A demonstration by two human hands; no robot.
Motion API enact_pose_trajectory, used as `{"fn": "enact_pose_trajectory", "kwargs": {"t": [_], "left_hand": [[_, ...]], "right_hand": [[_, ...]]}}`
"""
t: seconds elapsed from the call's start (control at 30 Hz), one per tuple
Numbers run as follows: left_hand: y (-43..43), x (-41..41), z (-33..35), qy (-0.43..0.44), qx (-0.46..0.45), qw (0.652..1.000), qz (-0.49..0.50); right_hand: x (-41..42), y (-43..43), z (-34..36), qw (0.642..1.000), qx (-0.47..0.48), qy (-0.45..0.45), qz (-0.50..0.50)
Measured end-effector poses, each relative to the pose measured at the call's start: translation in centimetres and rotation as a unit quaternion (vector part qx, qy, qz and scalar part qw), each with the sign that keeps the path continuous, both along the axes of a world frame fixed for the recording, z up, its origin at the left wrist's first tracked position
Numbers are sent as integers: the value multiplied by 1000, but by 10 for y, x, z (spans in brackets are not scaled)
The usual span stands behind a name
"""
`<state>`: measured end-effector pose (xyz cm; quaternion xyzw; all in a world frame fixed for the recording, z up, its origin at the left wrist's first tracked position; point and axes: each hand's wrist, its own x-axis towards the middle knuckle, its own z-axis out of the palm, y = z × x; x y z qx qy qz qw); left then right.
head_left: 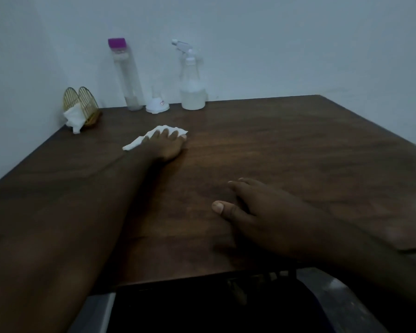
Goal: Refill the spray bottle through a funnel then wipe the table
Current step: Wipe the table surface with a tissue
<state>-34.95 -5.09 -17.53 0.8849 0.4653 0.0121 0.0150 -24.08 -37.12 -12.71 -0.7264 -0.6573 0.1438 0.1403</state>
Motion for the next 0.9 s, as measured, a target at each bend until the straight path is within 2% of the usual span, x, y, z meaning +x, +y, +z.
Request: {"fn": "enact_pose_trajectory", "kwargs": {"t": [0.1, 0.23, 0.37, 0.5, 0.57, 0.63, 0.77, 0.83, 0.9], "left_hand": [[-40, 52, 1, -26, -9, 998, -59], [-142, 120, 12, -23, -38, 984, -172], [-242, 158, 19, 15, -16, 943, -331], [-281, 131, 10, 29, -42, 900, -434], [-276, 96, 6, 29, -48, 906, -419], [-252, 50, 3, 6, -58, 931, -359], [-190, -49, 12, -129, -97, 973, -167], [-179, -71, 16, -78, -85, 990, -86], [-192, -66, 15, -18, -66, 995, -70]], "right_hand": [[5, -35, 9, 998, 40, 2, -38], [21, -83, 16, 990, 80, 24, -116], [31, -112, 12, 975, 133, 50, -172], [40, -124, 1, 967, 148, 61, -197], [38, -123, -4, 967, 152, 63, -195], [32, -118, -11, 972, 141, 65, -179], [17, -101, -21, 984, 113, 71, -118], [13, -96, -23, 988, 103, 72, -90], [12, -95, -25, 989, 103, 81, -74]]}}
